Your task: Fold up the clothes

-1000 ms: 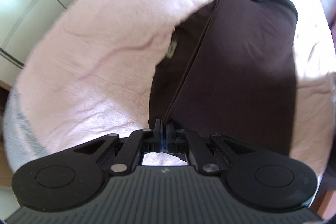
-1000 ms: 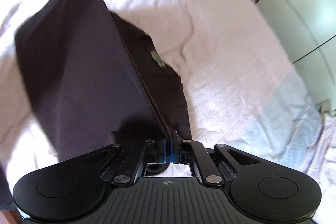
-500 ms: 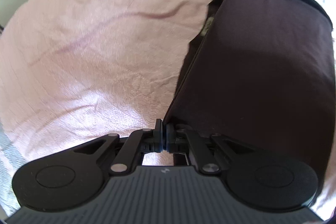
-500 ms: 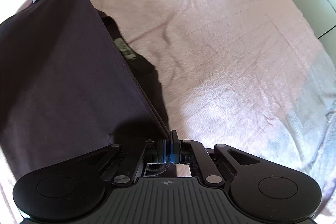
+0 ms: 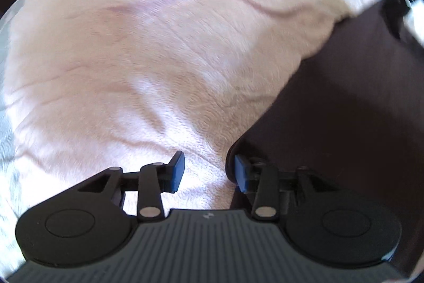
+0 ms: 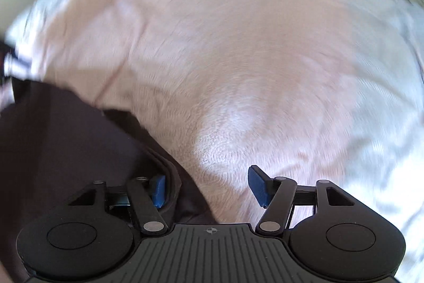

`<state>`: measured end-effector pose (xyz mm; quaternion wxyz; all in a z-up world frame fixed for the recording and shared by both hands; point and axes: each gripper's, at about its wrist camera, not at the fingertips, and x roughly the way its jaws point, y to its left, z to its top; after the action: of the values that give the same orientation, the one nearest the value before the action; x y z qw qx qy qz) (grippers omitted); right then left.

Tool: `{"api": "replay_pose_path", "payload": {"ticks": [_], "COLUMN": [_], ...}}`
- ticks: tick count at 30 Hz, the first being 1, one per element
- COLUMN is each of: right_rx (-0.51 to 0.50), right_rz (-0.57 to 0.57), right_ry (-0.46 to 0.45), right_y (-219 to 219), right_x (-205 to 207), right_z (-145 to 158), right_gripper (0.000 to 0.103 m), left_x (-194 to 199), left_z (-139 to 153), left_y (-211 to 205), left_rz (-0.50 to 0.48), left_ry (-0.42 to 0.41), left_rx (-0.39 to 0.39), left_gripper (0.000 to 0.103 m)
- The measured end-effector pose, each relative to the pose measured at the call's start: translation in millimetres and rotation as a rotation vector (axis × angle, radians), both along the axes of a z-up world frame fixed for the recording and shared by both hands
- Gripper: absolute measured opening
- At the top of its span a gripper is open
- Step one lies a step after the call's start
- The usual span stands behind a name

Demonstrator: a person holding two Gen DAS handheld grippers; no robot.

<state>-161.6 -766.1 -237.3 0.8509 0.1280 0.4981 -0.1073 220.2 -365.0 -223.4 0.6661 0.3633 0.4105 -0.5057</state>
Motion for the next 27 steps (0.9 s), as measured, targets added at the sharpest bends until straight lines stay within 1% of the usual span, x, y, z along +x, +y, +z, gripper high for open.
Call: {"api": "replay_pose_path", "payload": {"ticks": [3, 5, 7, 9, 11, 12, 13, 15, 18, 20, 22, 23, 24, 26, 27], "right_rx": [0.085, 0.155, 0.186, 0.225, 0.322, 0.39, 0.422, 0.382, 0.289, 0.239, 0.247, 0.266, 0.306, 0.372, 0.365], "right_rz": [-0.116, -0.211, -0.26, -0.282, -0.3, -0.32, -0.345, -0.385, -0.342, -0.225, -0.071, -0.001, 0.059, 0.172, 0.204], "right_ry": [-0.085, -0.137, -0.165, -0.201, -0.258, -0.29, -0.314, -0.328, -0.291, -0.241, -0.2, -0.18, -0.159, -0.112, -0.072], "right_y": [2, 0, -7, -16, -28, -36, -41, -44, -31, 0, 42, 62, 80, 114, 122], "right_x": [-25, -41, -44, -40, -34, -32, -30, -30, -26, -22, -21, -21, -22, -25, -29], "right_z": [13, 16, 16, 16, 16, 14, 15, 25, 40, 43, 37, 32, 25, 9, 1], "right_gripper": [0.062, 0.062, 0.062, 0.063, 0.063, 0.063, 0.063, 0.063, 0.063, 0.063, 0.063, 0.063, 0.063, 0.063, 0.063], "left_x": [6, 12, 15, 20, 26, 29, 31, 37, 46, 41, 28, 20, 11, -9, -21], "left_z": [8, 8, 7, 4, 2, 2, 4, 8, 19, 26, 31, 31, 30, 23, 16], "left_y": [18, 22, 19, 12, 6, 4, 4, 4, 12, 18, 26, 30, 35, 43, 47], "left_rz": [0.119, 0.168, 0.181, 0.18, 0.186, 0.193, 0.202, 0.228, 0.277, 0.268, 0.242, 0.224, 0.196, 0.124, 0.09], "left_ry": [0.084, 0.108, 0.109, 0.108, 0.137, 0.141, 0.131, 0.122, 0.138, 0.123, 0.143, 0.166, 0.19, 0.229, 0.237], "left_rx": [-0.059, -0.071, -0.071, -0.068, -0.06, -0.062, -0.071, -0.094, -0.15, -0.158, -0.167, -0.168, -0.162, -0.13, -0.103], "left_gripper": [0.038, 0.038, 0.038, 0.038, 0.038, 0.038, 0.036, 0.036, 0.037, 0.037, 0.037, 0.037, 0.037, 0.037, 0.037]}}
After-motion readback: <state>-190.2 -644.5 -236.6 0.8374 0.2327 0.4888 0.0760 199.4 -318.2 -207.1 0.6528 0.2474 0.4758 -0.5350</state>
